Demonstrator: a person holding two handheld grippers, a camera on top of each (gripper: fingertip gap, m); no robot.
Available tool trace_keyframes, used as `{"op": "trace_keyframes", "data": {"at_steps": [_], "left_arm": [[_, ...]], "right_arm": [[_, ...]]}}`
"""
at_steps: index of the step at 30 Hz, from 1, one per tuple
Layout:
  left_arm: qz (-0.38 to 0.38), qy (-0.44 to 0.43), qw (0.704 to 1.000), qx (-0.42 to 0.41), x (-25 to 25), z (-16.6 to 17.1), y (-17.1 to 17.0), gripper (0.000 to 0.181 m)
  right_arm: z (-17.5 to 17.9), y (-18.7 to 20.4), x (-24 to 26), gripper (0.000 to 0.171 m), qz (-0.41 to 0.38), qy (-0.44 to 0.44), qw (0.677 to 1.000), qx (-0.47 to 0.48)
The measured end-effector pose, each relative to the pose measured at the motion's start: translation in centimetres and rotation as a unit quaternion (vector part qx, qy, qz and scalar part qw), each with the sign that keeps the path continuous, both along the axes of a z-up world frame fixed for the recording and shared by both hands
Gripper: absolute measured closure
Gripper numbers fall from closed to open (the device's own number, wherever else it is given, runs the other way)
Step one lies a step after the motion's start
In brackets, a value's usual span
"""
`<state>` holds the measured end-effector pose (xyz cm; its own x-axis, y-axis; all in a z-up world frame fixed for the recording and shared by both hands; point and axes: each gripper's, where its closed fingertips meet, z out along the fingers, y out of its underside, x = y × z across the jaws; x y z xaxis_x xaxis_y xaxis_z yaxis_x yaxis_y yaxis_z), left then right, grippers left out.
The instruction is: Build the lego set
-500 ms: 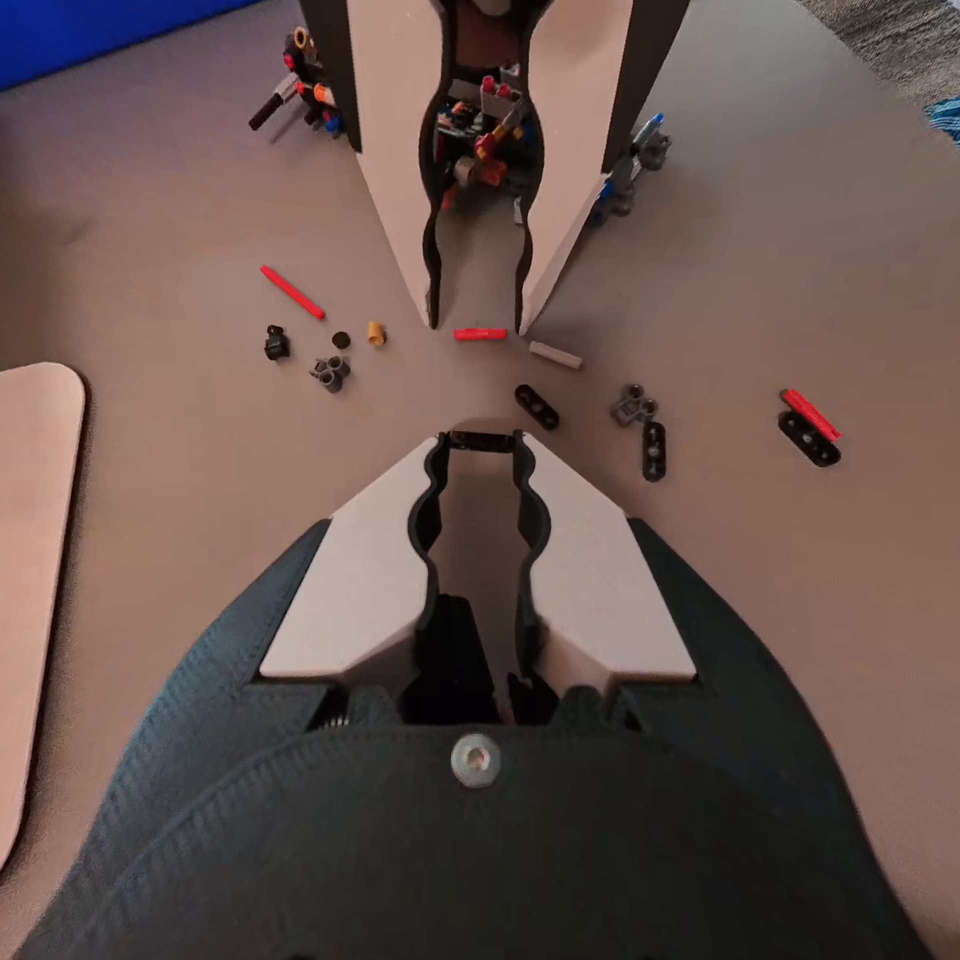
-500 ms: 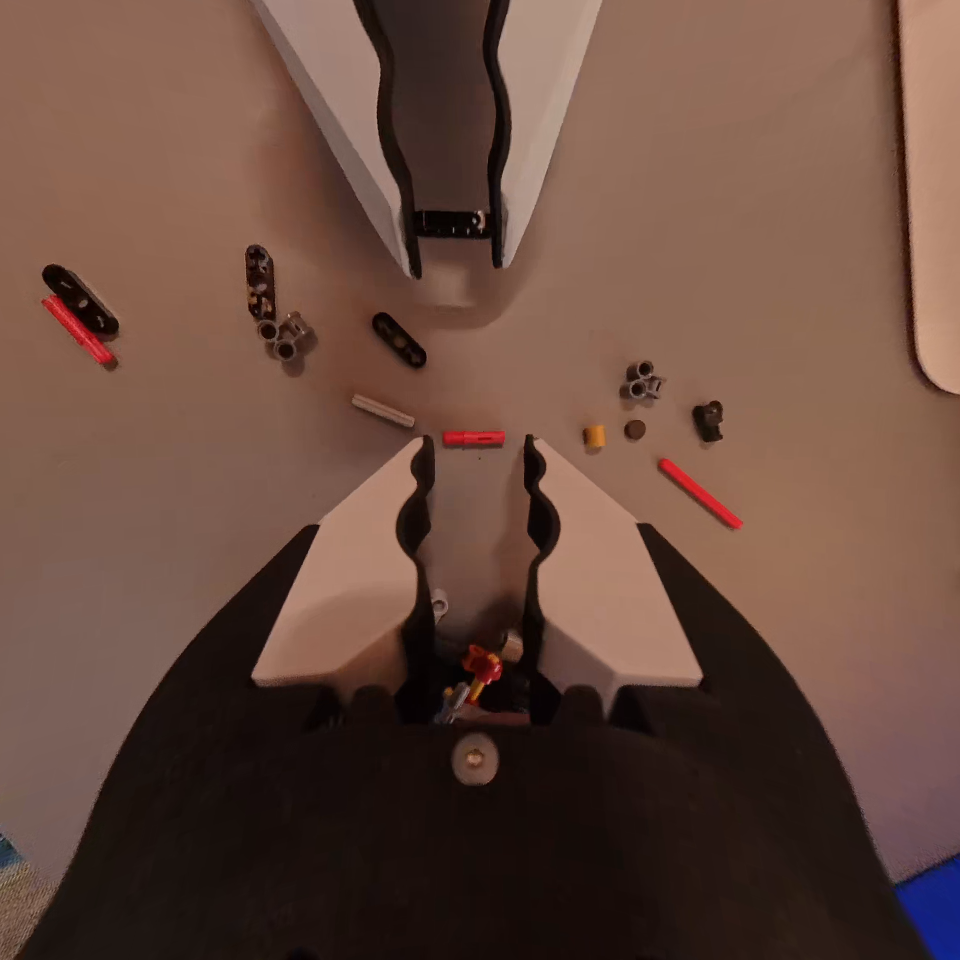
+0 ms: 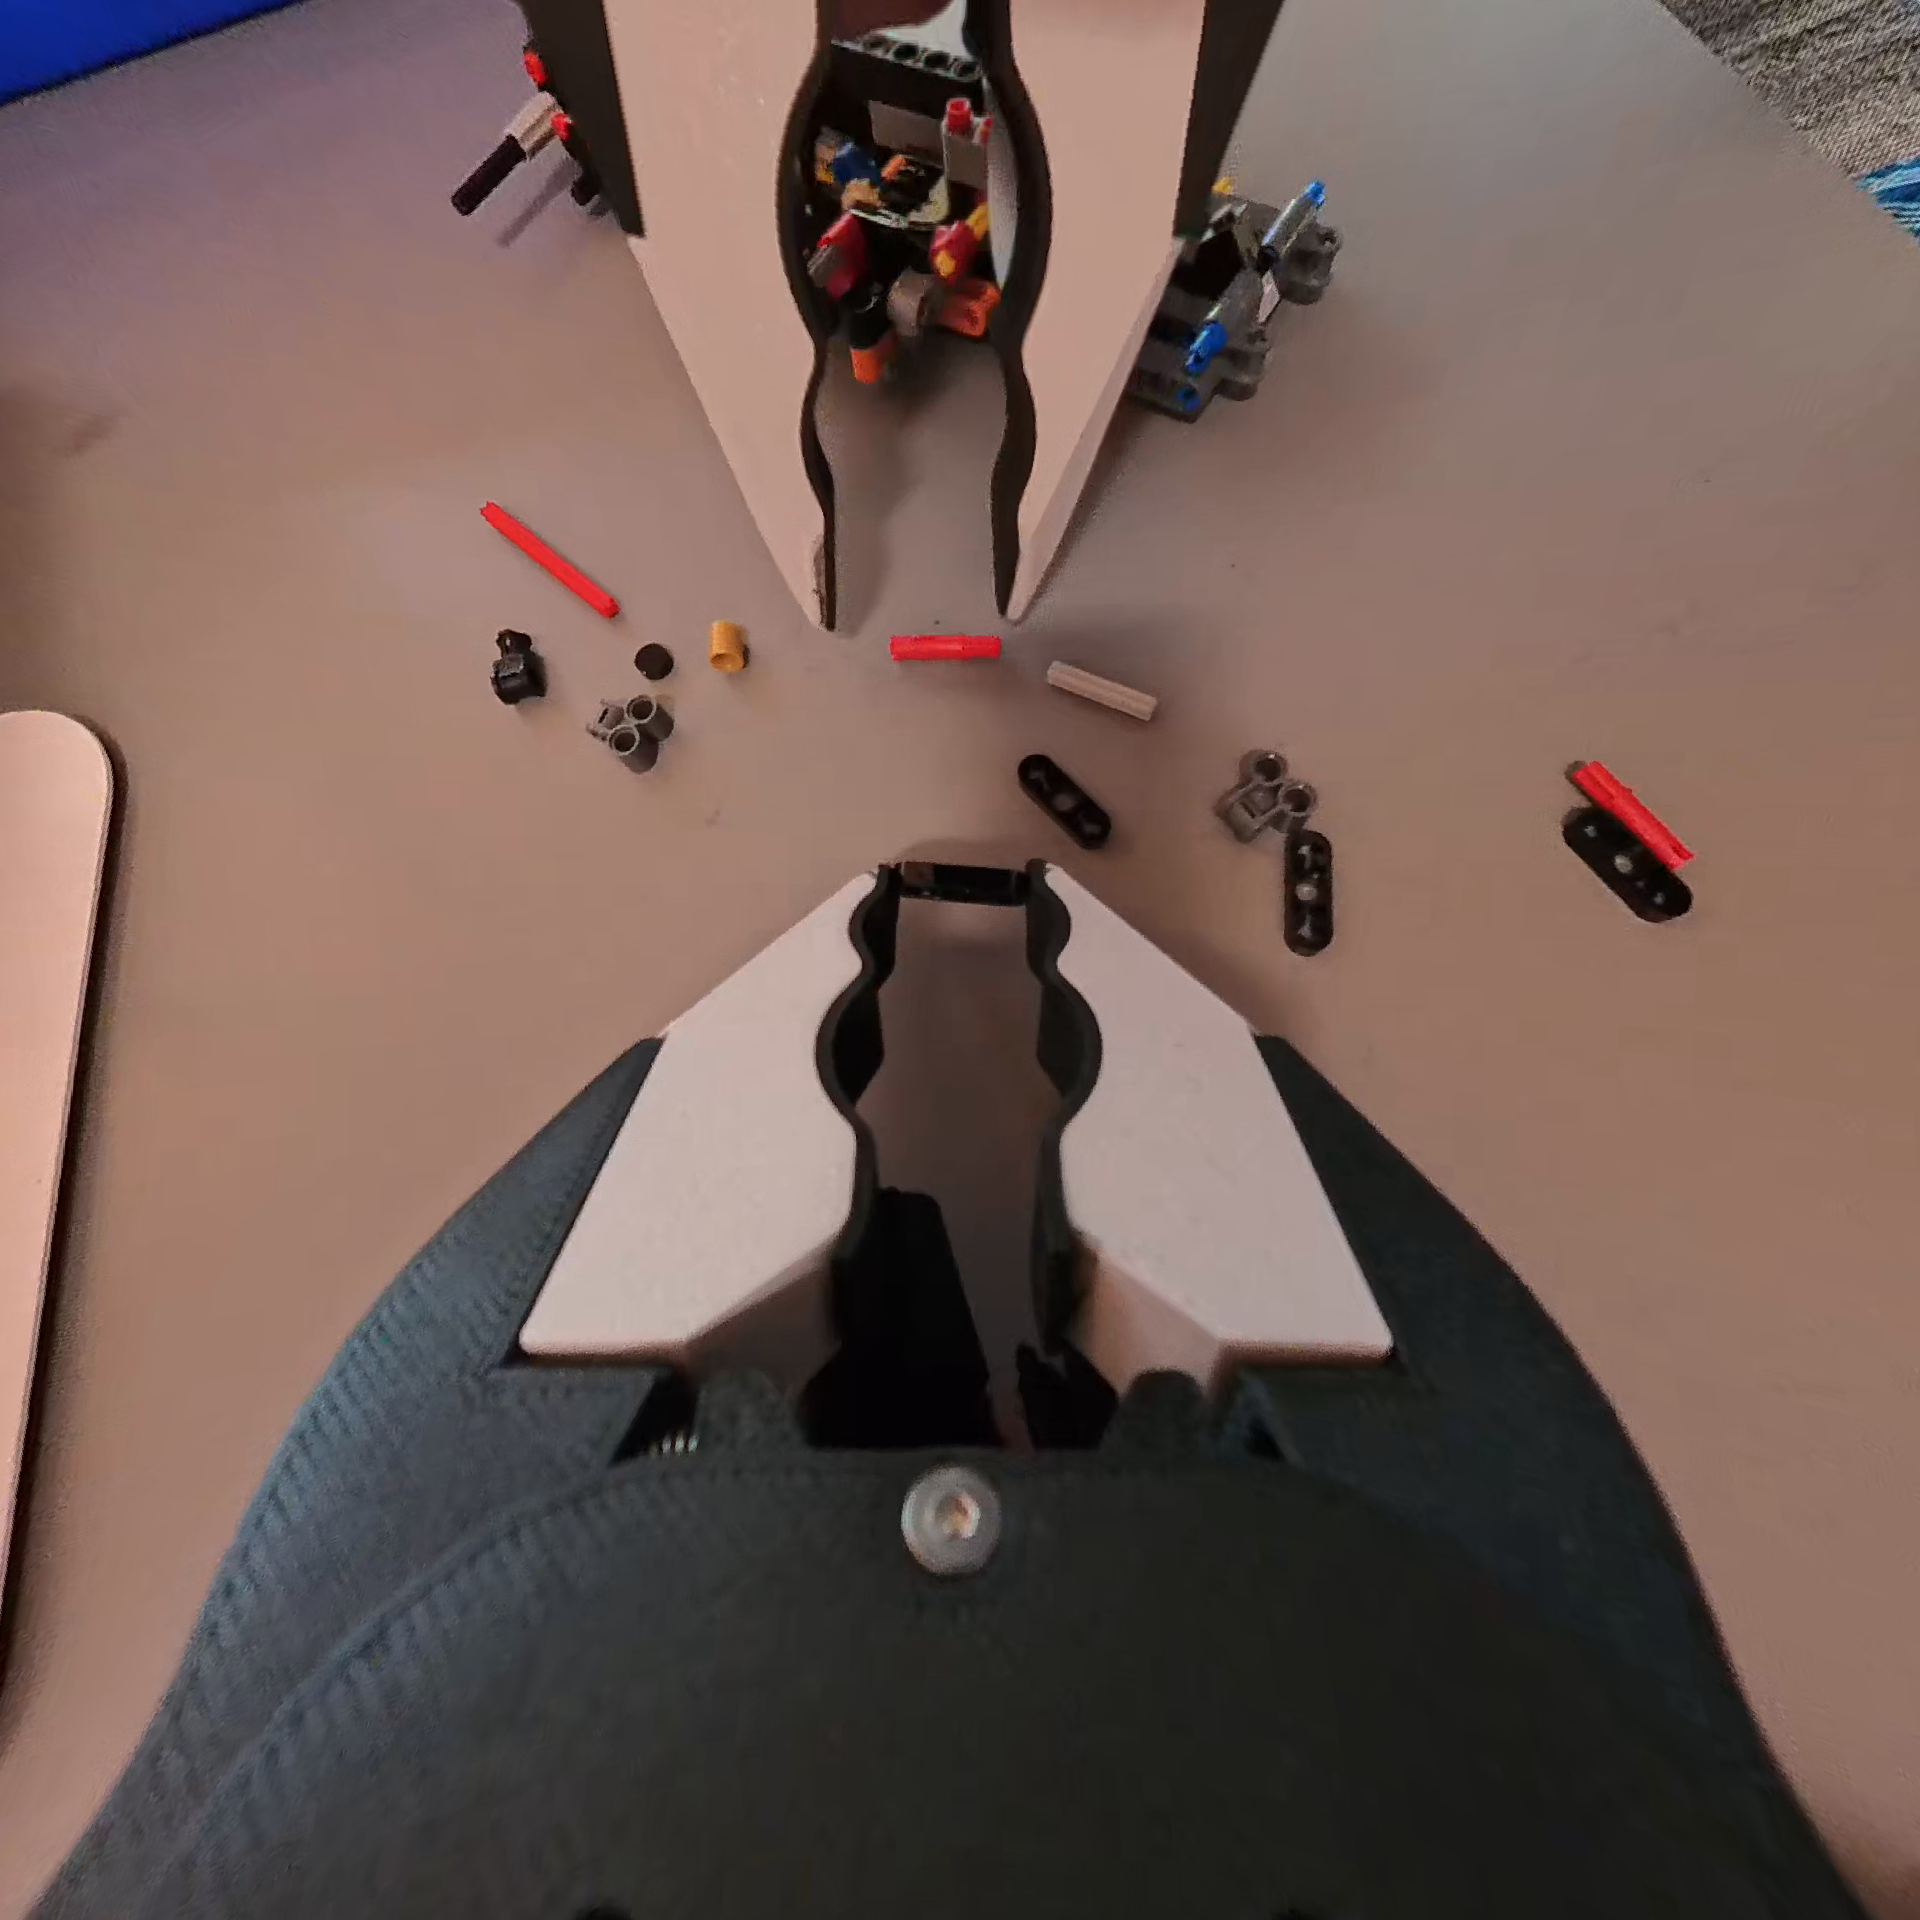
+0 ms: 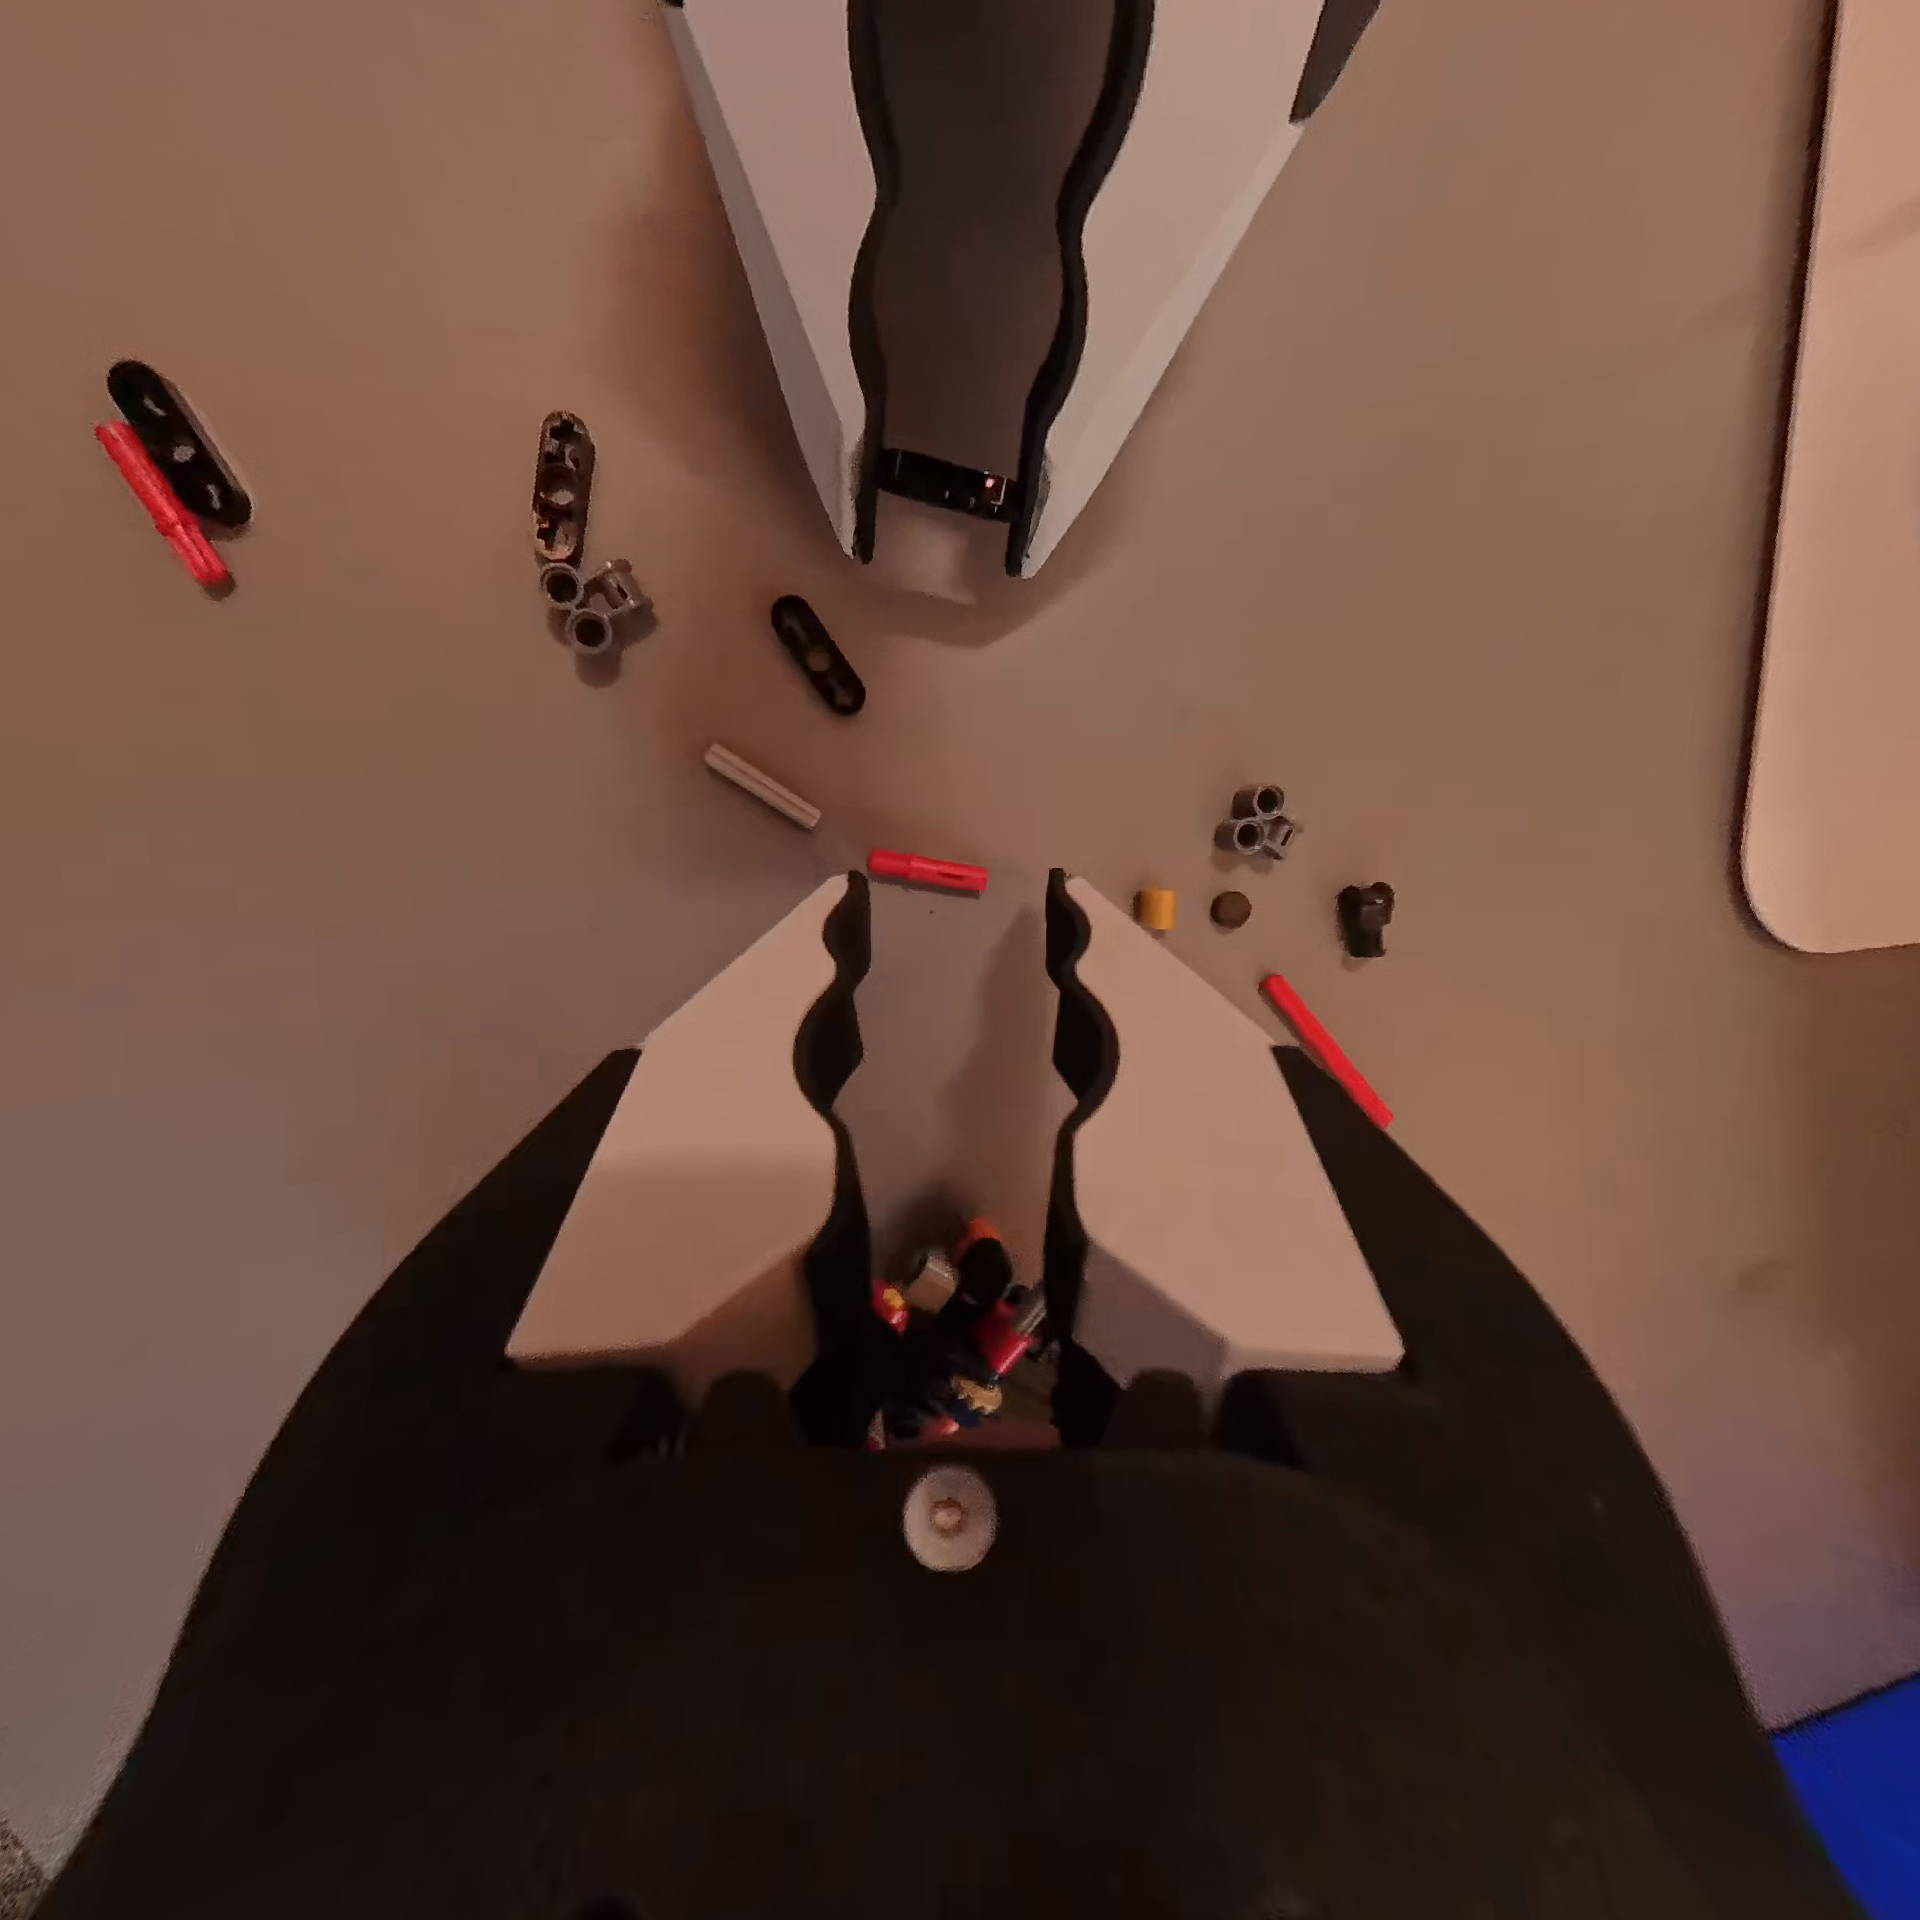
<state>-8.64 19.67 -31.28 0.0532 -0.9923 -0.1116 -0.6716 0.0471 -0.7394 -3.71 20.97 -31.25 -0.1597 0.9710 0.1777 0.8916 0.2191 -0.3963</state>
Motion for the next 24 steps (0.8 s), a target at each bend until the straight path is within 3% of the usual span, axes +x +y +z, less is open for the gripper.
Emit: {"op": "trace_keyframes", "data": {"at_steps": [13,24], "left_arm": [[-0.002,0.005,1.0,-0.001,0.0,-0.2,-0.1,0.157],[-0.001,0.001,1.0,0.0,0.0,0.0,0.0,0.158]], "right_arm": [[-0.6,-0.2,-0.2,0.156,0.135,-0.018,0.989,0.055],[-0.7,-0.9,-0.1,0.17,0.108,-0.001,0.994,0.019]]}}
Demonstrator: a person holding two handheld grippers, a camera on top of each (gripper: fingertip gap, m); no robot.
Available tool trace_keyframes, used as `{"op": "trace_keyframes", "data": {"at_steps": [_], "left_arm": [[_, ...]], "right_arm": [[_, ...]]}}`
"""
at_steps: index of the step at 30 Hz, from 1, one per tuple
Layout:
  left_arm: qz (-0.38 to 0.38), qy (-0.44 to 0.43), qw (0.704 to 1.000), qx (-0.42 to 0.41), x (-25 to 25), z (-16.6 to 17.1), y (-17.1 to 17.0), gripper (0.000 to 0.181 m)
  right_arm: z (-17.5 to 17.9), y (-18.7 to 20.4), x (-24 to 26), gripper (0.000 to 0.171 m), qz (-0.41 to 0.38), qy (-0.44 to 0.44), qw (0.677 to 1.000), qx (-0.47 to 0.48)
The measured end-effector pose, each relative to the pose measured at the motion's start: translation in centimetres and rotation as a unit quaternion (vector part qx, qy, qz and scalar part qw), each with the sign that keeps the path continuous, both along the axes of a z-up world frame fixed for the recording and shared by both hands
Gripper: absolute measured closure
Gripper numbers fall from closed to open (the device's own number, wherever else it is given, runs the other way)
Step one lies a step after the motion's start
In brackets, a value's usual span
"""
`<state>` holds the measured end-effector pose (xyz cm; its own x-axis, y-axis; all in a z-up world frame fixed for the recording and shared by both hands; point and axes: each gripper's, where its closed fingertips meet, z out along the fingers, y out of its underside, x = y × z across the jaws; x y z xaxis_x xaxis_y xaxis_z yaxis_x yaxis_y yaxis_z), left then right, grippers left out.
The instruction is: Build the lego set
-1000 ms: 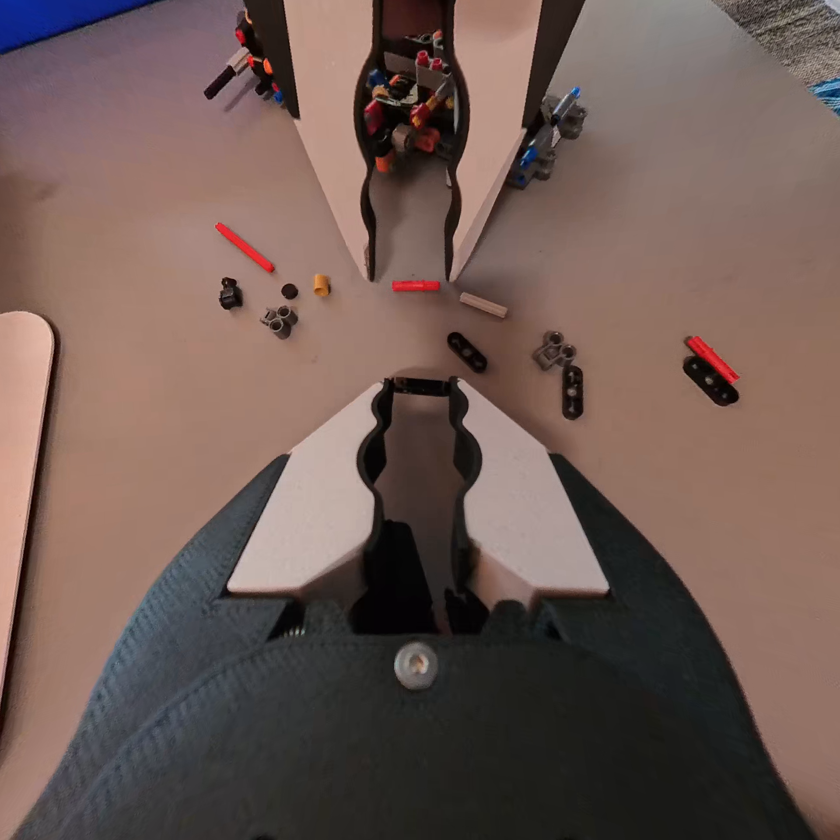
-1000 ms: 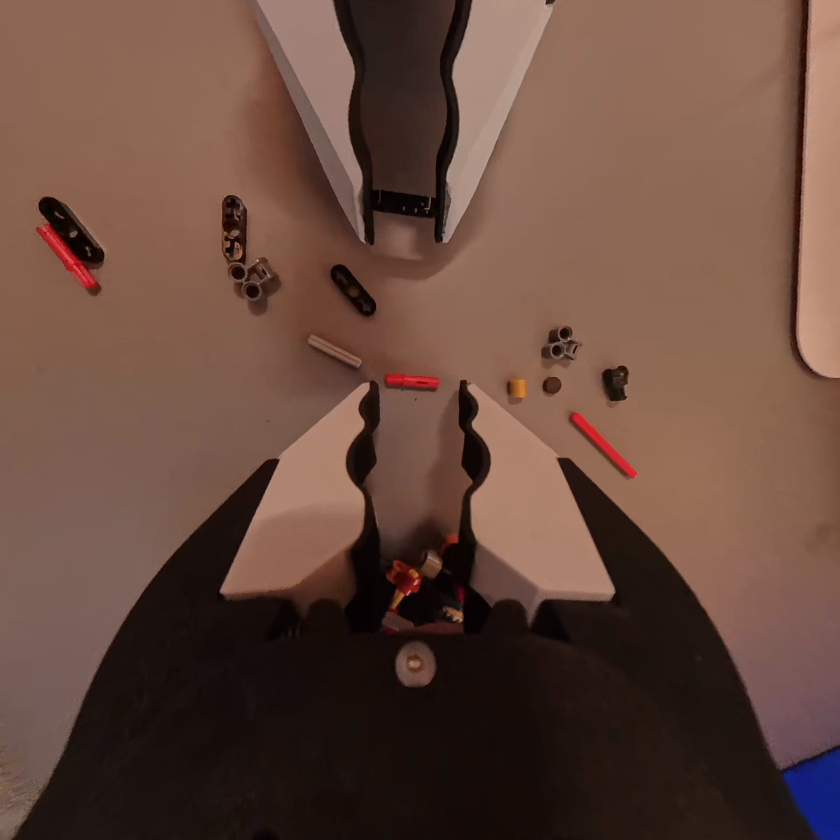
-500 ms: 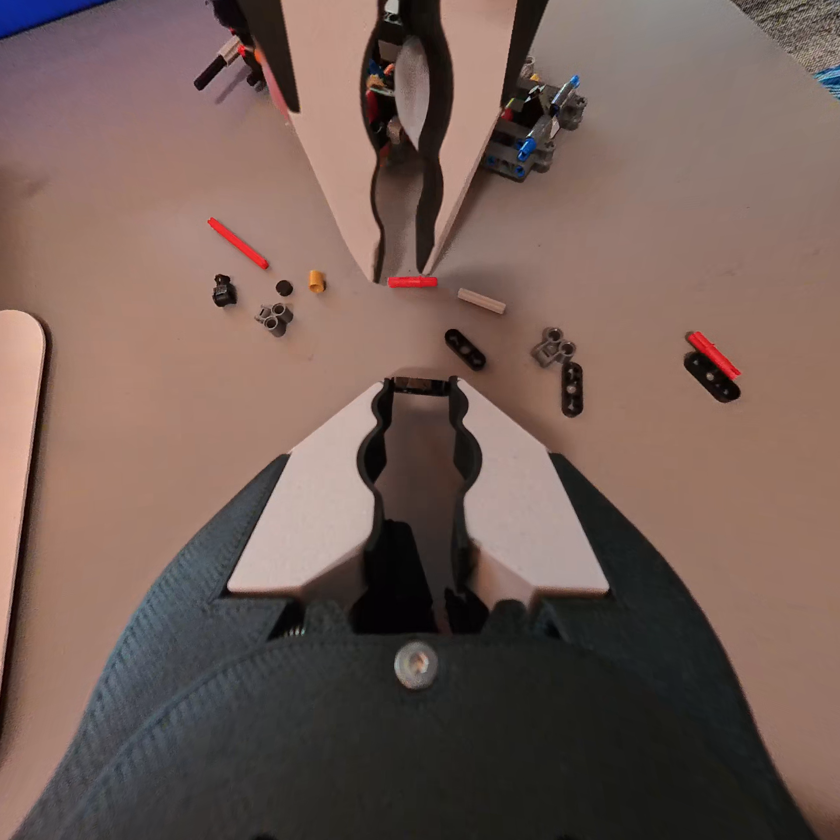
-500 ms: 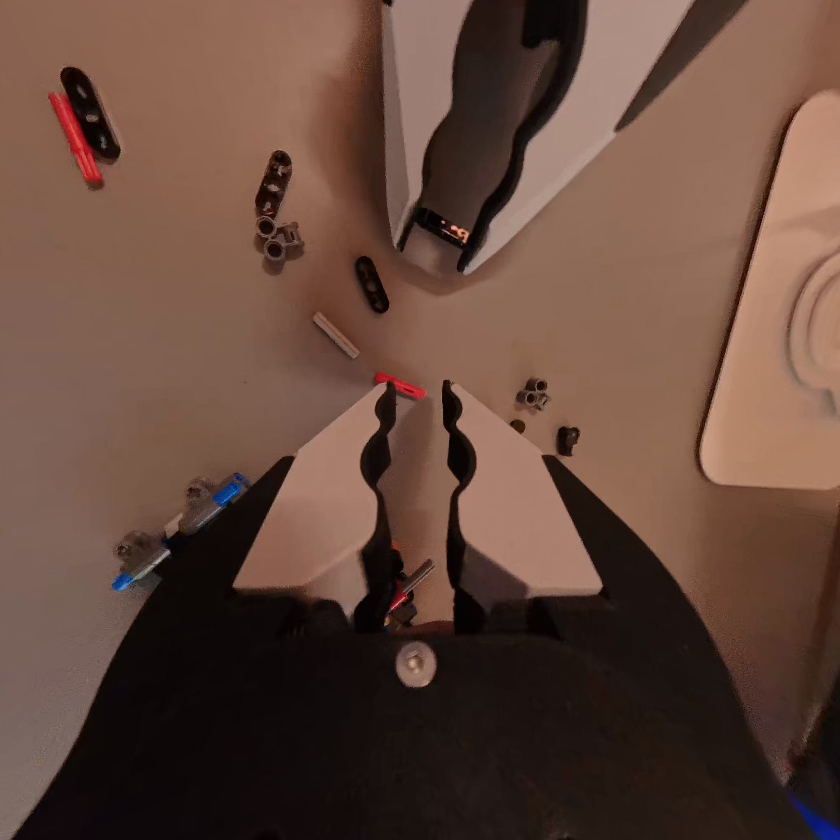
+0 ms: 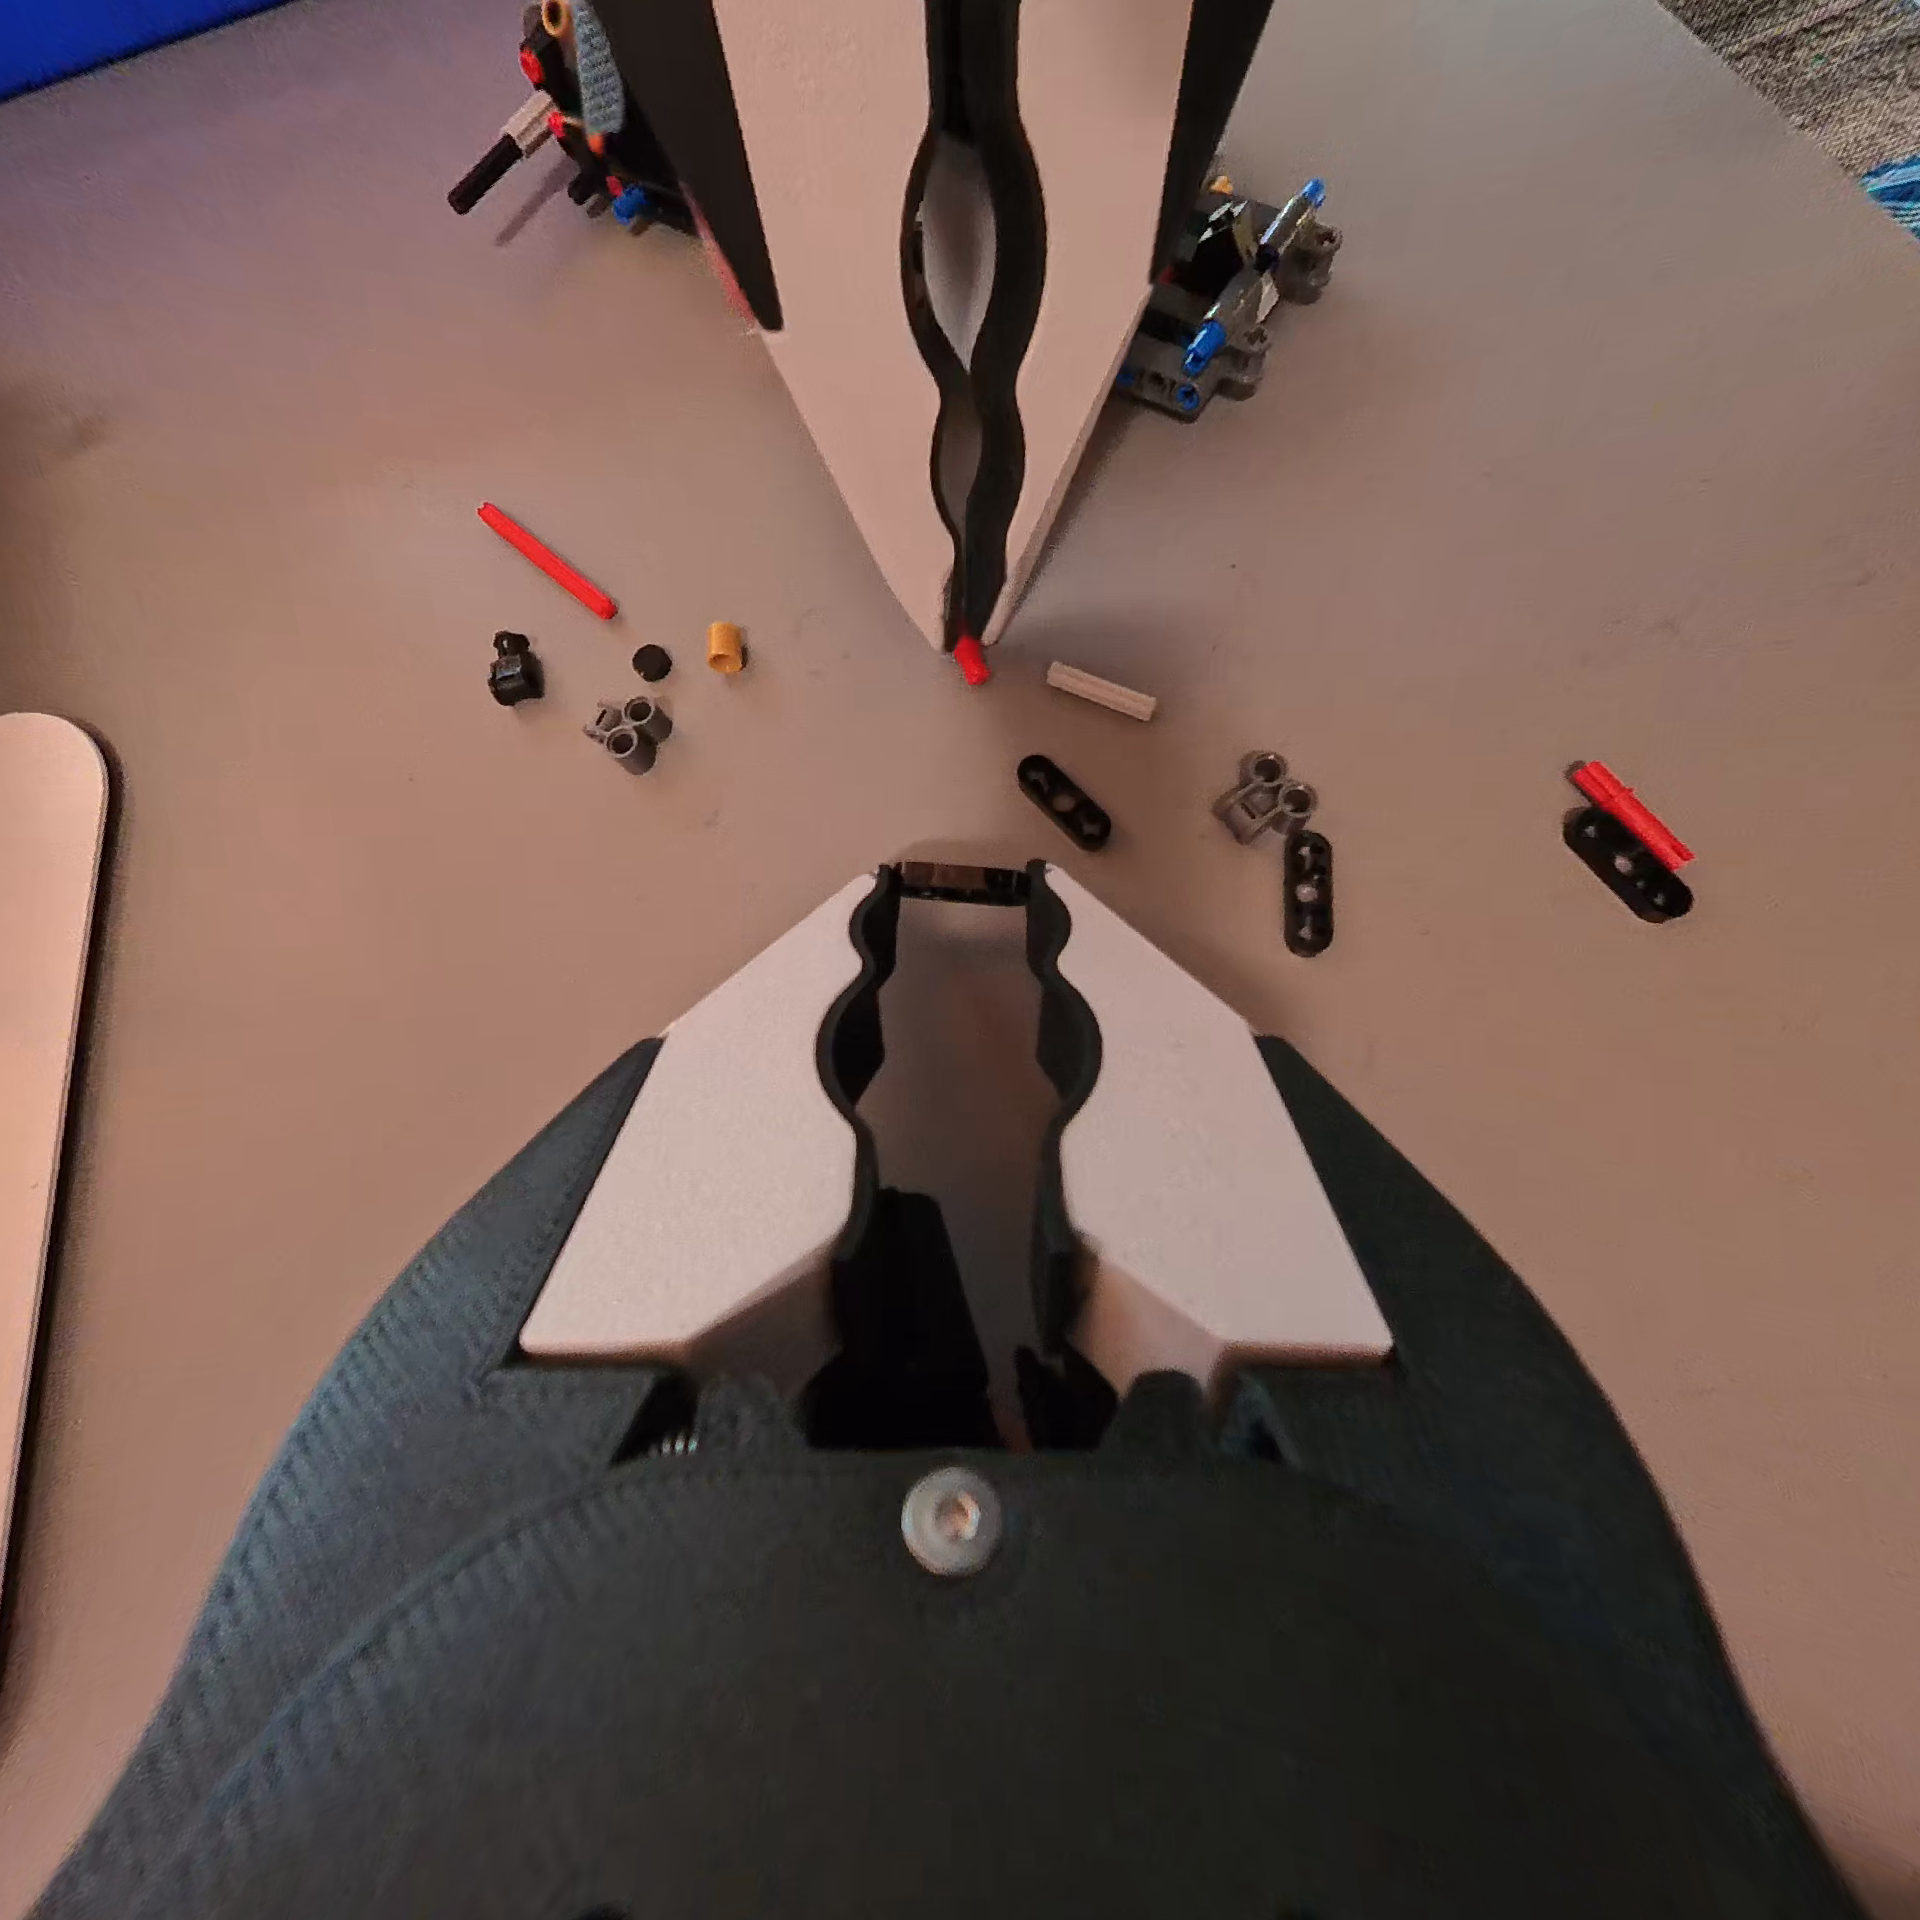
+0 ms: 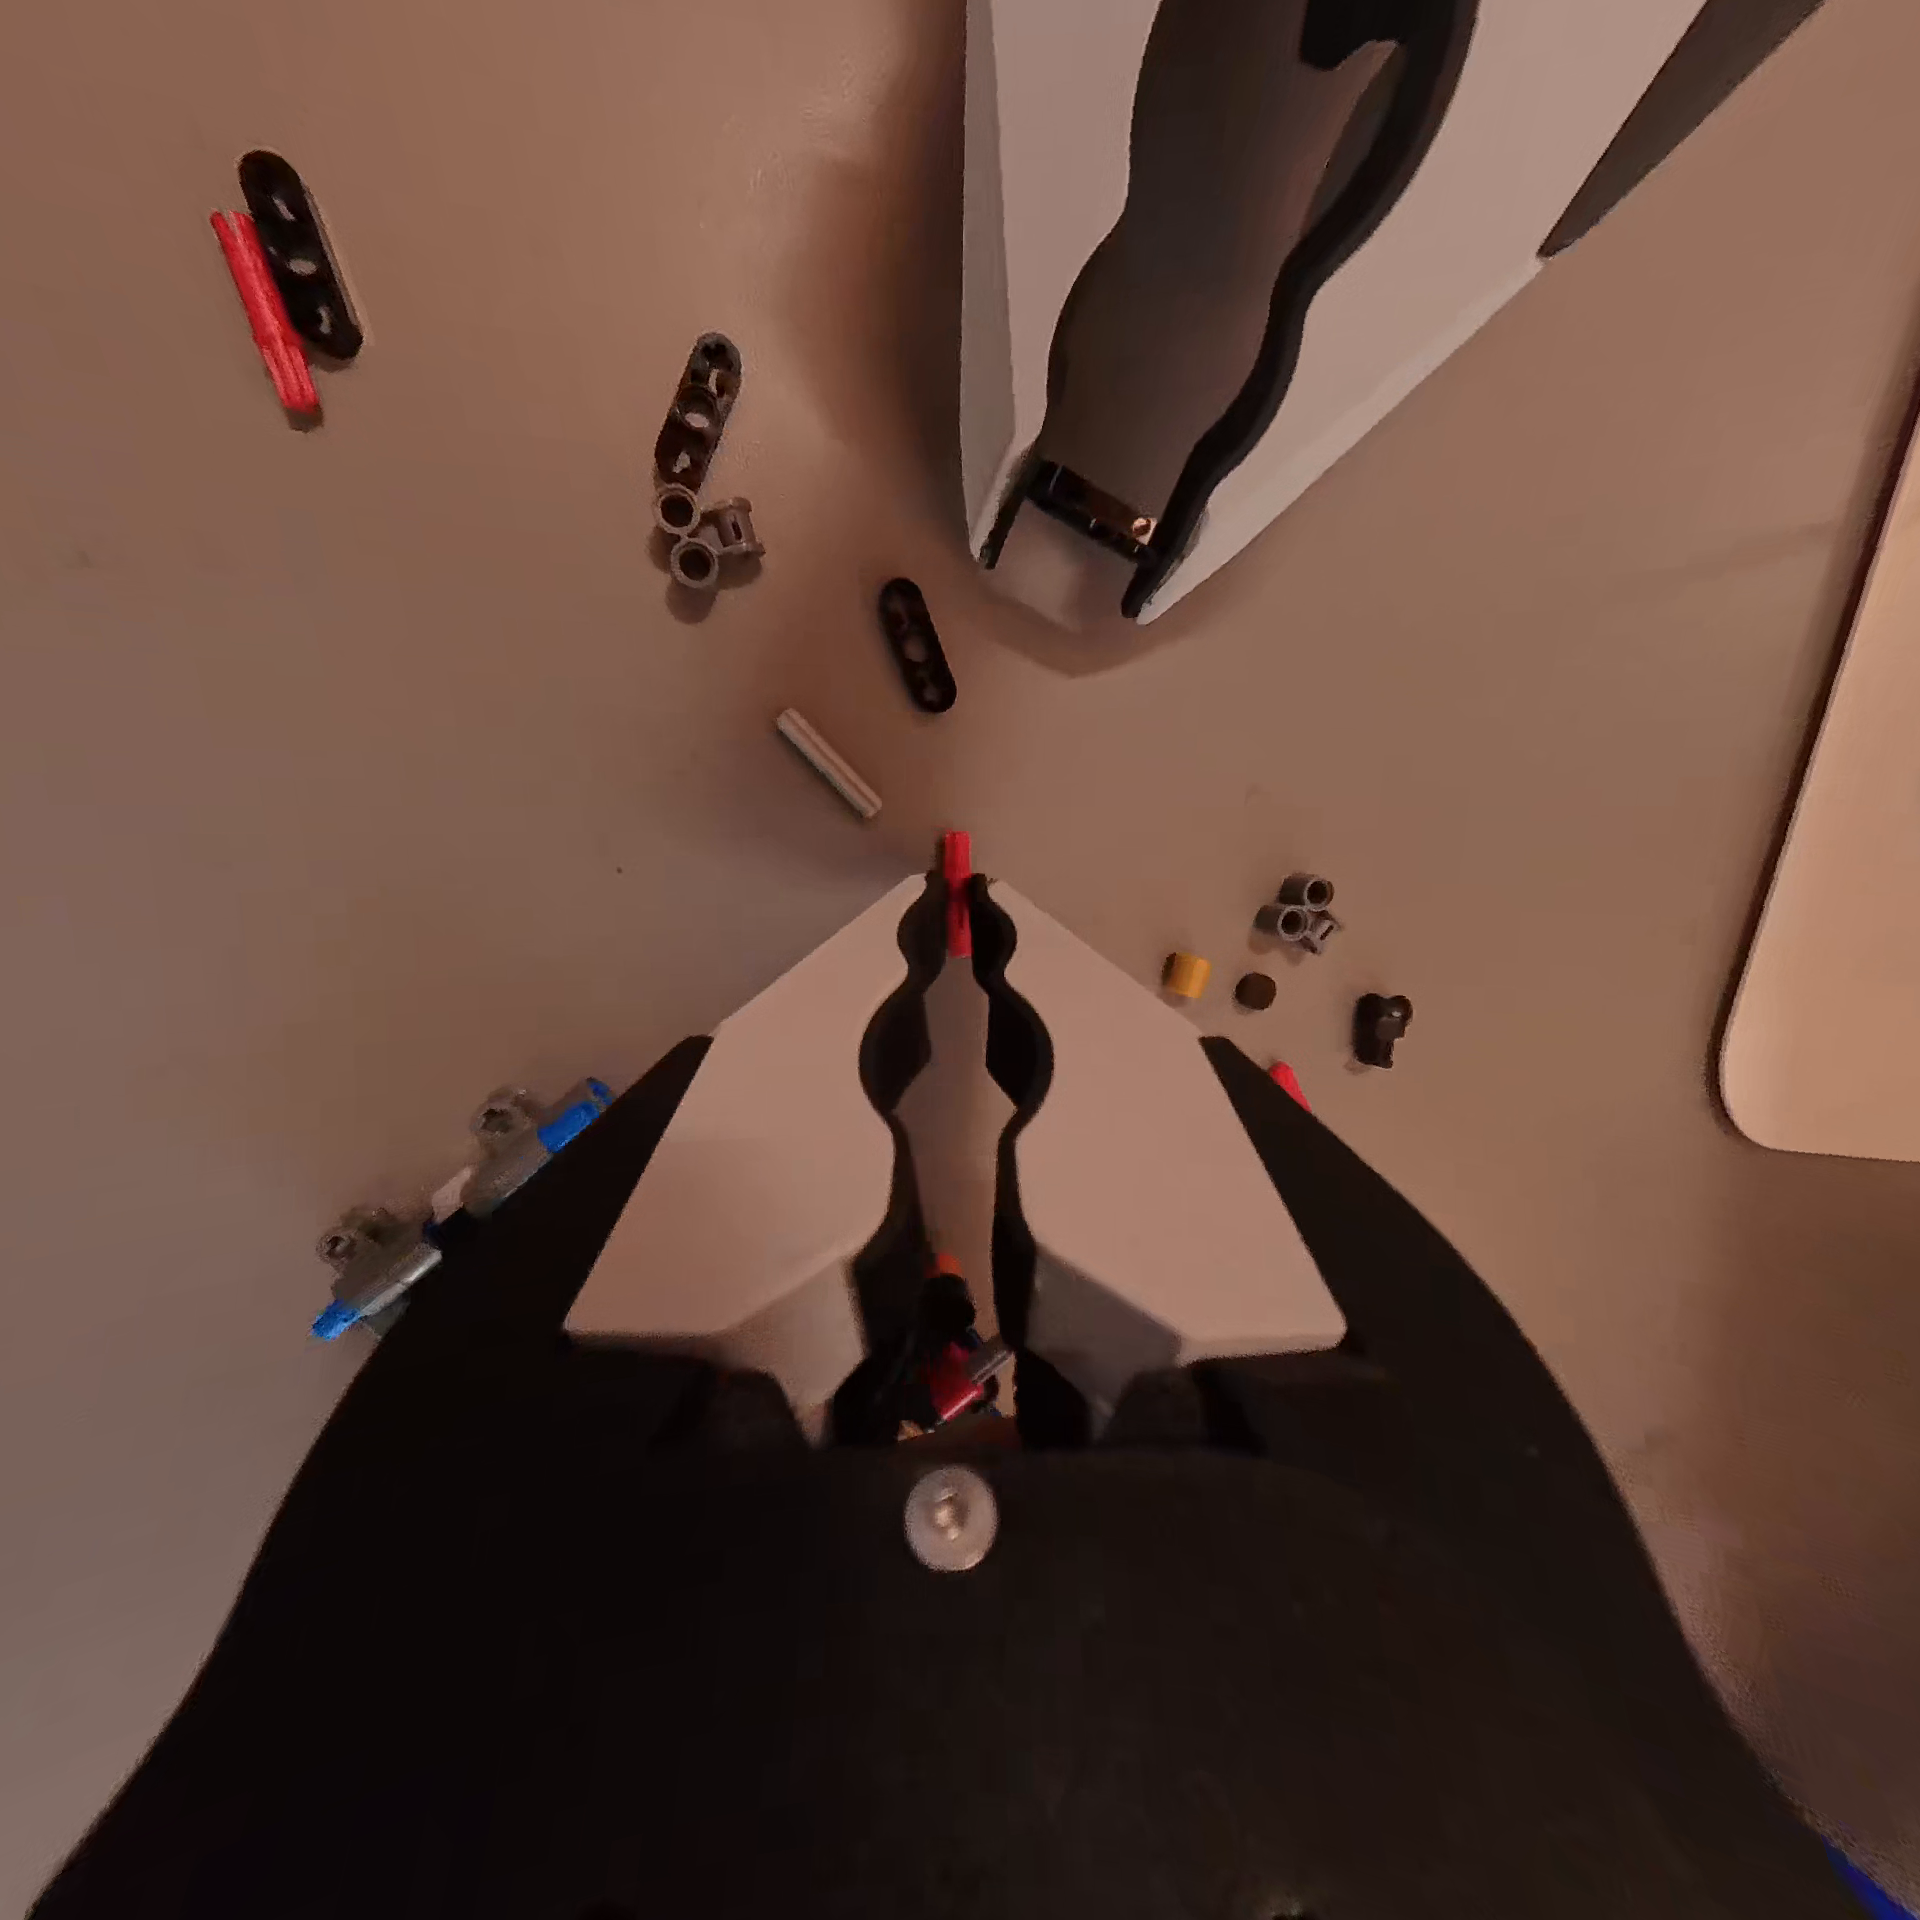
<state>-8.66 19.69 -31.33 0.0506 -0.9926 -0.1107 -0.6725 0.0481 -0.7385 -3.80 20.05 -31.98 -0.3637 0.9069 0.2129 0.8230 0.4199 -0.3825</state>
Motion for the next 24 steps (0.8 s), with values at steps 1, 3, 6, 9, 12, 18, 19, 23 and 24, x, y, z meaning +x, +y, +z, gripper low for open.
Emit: {"op": "trace_keyframes", "data": {"at_steps": [1,3,6,9,12,18,19,23,24], "left_arm": [[0.0,0.001,1.0,0.001,0.0,0.0,0.0,0.157],[-0.001,0.001,1.0,0.002,0.0,0.0,0.0,0.158],[0.003,-0.015,1.0,0.009,0.2,0.5,0.2,0.158],[0.003,-0.061,0.998,0.007,0.6,2.0,0.3,0.158],[-0.002,-0.142,0.99,-0.003,0.9,5.0,0.1,0.158],[-0.014,-0.238,0.971,-0.019,0.4,9.1,-0.3,0.158],[-0.015,-0.247,0.969,-0.021,0.3,9.4,-0.3,0.158],[-0.024,-0.276,0.96,-0.034,0.1,10.6,-0.7,0.158],[-0.029,-0.281,0.958,-0.038,0.1,10.8,-0.9,0.158]], "right_arm": [[0.0,0.0,0.0,0.17,-0.007,0.004,1.0,-0.002],[0.1,0.0,0.0,0.17,-0.024,0.011,1.0,-0.007],[0.6,0.1,0.0,0.17,-0.047,0.03,0.998,-0.013],[1.8,0.2,-0.3,0.171,-0.067,0.062,0.996,-0.021],[3.5,0.4,-0.5,0.171,-0.086,0.097,0.991,-0.023],[6.3,0.3,-0.5,0.171,-0.103,0.161,0.981,-0.038],[6.6,0.3,-0.5,0.171,-0.103,0.166,0.98,-0.04],[7.0,0.0,-0.3,0.171,-0.091,0.169,0.981,-0.029],[7.1,0.0,-0.3,0.17,-0.087,0.171,0.981,-0.027]]}}
